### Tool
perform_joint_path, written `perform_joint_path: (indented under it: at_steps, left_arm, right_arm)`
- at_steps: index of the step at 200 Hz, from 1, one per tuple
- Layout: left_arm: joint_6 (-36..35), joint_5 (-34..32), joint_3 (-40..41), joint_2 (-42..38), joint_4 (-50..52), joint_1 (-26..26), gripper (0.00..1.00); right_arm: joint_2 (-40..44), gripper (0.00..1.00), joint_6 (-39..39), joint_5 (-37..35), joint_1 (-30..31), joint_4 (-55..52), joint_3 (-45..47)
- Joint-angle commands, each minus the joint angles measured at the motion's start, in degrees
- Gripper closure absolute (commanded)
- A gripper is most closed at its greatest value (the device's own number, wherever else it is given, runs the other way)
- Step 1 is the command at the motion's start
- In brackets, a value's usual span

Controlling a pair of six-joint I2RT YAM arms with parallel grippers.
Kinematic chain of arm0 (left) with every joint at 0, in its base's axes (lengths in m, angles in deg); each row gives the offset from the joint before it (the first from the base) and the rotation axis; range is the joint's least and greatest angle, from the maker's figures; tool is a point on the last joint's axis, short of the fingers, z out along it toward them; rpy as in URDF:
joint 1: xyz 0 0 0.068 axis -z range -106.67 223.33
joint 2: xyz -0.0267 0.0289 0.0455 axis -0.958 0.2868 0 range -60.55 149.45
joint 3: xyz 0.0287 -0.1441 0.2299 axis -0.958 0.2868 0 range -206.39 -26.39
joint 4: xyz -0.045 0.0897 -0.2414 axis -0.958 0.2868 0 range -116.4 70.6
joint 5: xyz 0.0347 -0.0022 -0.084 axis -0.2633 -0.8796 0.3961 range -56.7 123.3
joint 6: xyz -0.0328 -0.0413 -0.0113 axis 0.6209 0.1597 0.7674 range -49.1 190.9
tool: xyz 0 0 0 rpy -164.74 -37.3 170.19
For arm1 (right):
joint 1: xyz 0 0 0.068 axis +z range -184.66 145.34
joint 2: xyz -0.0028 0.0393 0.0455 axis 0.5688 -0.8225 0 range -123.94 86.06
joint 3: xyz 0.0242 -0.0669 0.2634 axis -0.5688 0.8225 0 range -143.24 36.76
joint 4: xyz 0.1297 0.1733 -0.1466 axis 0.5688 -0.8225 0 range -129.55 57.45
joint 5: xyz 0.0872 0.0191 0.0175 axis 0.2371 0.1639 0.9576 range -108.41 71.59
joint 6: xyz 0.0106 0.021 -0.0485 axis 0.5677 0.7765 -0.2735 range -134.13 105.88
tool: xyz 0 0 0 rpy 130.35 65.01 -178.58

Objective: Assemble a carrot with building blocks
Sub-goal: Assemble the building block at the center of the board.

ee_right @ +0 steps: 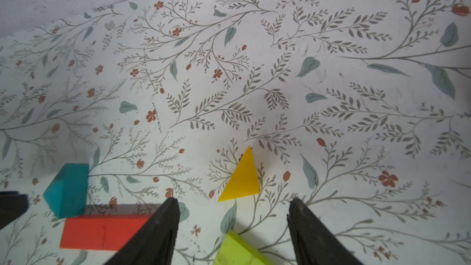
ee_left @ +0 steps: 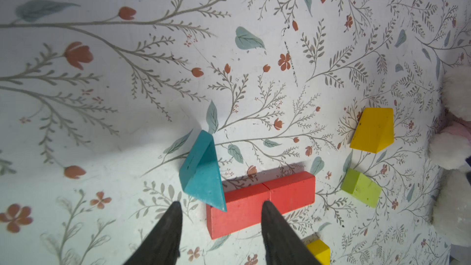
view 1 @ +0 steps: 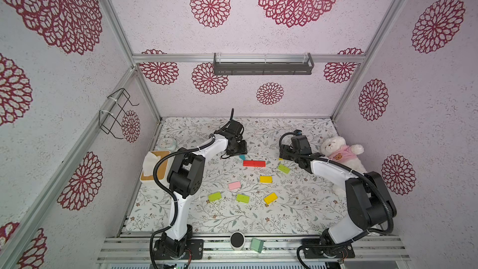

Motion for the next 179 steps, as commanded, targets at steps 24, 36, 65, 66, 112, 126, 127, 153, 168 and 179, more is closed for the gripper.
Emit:
perform_joint_path:
  at_steps: [24, 36, 65, 66, 112, 126, 127, 153, 168, 179]
  left_arm:
    - [0.7, -2.2, 1.2, -5.2, -1.4, -1.1, 0.47]
    - [0.7, -2.3, 1.7, -5.6, -1.5, -1.6, 0.47]
    - [0.8, -1.7, 3.2, -6.5, -2.3, -2.7, 0.46]
    - [0.8, -1.6, 3.3, -6.6, -2.3, -2.7, 0.46]
    - [0.6, -1.2, 4.5, -6.8, -3.0, -3.3, 0.47]
    - [0.6, -1.2, 5.0, -7.0, -3.3, -3.3, 0.47]
    - [0.6, -1.1, 5.1, -7.0, -3.3, -3.3, 0.47]
    - [0.9, -1.0, 6.1, -7.3, -3.8, -3.4, 0.46]
    - [1.0, -1.0, 6.5, -7.3, -4.1, -3.6, 0.47]
    - [1.0, -0.9, 6.7, -7.4, -4.4, -3.6, 0.46]
  right_arm:
    - [-8.1, 0.31, -3.1, -2.4, -0.4, -4.7, -6.4]
    - [-9.5, 0.33, -3.2, -2.1, -0.3, -4.7, -7.3]
    - [-11.9, 0.37, -3.5, -2.3, -0.4, -5.0, -8.9]
    - [-11.9, 0.36, -3.5, -2.3, -0.4, -5.0, -9.0]
    - [-13.9, 0.53, -3.5, -1.4, -0.5, -5.0, -10.1]
    - [-13.9, 0.54, -3.1, -0.9, -0.4, -5.0, -10.1]
    - [-13.9, 0.55, -3.0, -0.8, -0.4, -5.0, -10.1]
    - [-13.5, 0.56, -2.0, 0.1, -0.5, -4.9, -9.5]
    - [-13.4, 0.57, -1.4, 0.5, -0.4, -4.8, -9.3]
    - [-13.4, 0.57, -0.9, 0.9, -0.5, -4.7, -8.9]
